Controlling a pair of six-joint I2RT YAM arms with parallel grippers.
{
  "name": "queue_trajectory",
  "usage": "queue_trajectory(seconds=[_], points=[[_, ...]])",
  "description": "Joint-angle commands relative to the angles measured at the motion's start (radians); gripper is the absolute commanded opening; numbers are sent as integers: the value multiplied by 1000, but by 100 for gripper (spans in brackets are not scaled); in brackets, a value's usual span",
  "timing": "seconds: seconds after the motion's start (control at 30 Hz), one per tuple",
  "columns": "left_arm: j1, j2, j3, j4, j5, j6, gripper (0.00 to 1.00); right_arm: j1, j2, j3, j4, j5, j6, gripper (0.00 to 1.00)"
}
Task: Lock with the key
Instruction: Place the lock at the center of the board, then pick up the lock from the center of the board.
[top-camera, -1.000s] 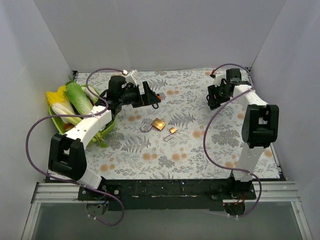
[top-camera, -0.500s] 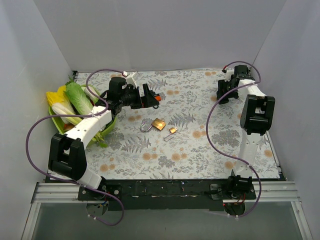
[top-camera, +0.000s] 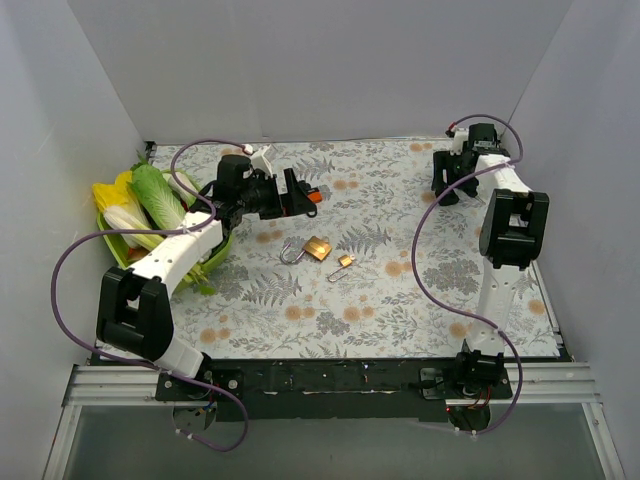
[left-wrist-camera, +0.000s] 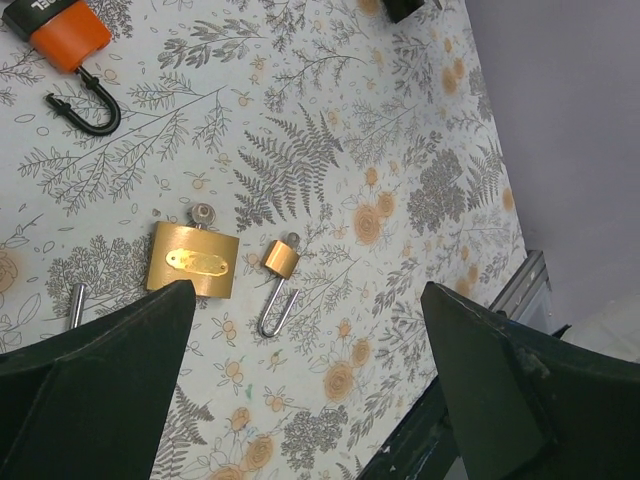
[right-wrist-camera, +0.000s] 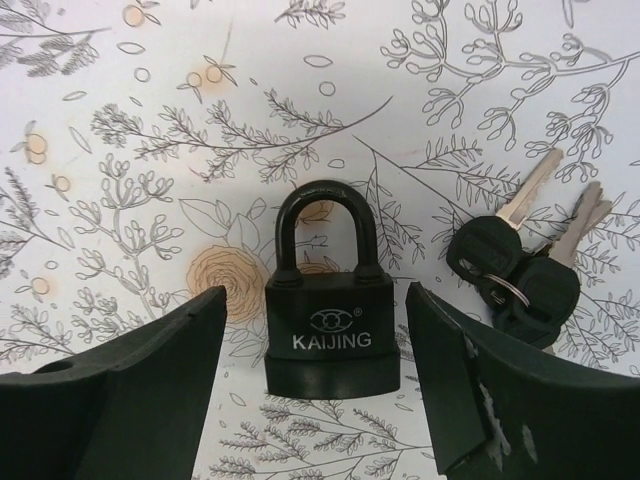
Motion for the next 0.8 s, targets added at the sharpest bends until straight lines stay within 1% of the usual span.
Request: queue_trajectory(seconds=[0.0,0.07,0.23,0.27,0.3,0.37,0.43,0.57,0.6,0.67,0.7,0.77], points=[[43,-37,10,-15,30,-47,98,34,-126,59,37,-38,-1,80],[63,-32,32,-27,38,-48,98,60,-170,55,42,-59,-30,81],[112,-37,40,-32,49,-64,98,230,-245,-25,97,-85,-61,83],[129,-39,40,-32,52,-65,98,258,-247,-29,112,-87,-65,83],[135,-40,41,-36,52,-64,98,313,-250,-37,124,-84,-65,84],[155,-45,40,-42,52,-59,98,365,-241,-37,141,-76,-51,84],[166,-48,44,-50,50,-51,98,429,-210,-11,160,-64,-38,85],[192,-54,41,-50,46,-48,98,515,-131,65,170,-42,24,92],[197,-54,38,-48,44,-48,98,547,-112,85,177,6,57,92],[206,-57,27,-45,46,-50,98,581,-46,140,174,48,67,93],[209,-62,23,-42,44,-50,98,613,-29,147,178,83,74,93],[218,-69,12,-44,42,-50,98,637,9,148,206,107,79,93]])
